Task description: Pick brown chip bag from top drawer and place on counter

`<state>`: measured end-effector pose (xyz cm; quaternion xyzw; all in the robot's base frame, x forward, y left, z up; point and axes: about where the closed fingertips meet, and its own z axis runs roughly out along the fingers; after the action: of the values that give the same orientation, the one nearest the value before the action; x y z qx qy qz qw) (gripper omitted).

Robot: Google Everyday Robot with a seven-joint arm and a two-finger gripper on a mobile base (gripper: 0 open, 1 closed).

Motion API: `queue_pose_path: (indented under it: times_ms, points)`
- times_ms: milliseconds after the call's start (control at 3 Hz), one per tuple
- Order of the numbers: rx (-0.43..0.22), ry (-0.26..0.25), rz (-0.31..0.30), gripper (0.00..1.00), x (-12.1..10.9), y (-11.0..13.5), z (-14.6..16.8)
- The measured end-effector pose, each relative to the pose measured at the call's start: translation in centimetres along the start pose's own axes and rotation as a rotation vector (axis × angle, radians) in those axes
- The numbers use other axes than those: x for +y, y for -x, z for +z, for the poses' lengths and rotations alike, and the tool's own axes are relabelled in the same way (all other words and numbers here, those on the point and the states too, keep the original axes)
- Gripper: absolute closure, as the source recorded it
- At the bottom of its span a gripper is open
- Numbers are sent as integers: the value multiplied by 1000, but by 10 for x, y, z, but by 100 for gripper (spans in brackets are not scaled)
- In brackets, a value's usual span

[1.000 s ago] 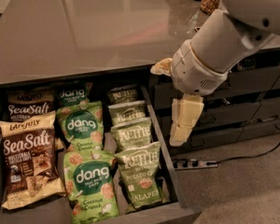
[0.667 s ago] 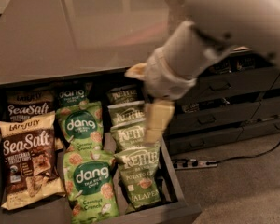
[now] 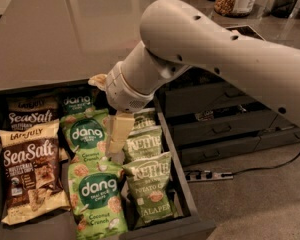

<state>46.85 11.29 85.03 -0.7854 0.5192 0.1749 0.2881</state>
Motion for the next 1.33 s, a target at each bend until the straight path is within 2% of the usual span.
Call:
queue_pose_path:
  times_ms: [333, 667, 1333]
  points:
    - [0, 0, 0, 0, 0, 0, 0]
    - [-42, 22, -25, 0, -22, 6, 46]
    - [-154, 23, -75, 0, -72, 16, 156]
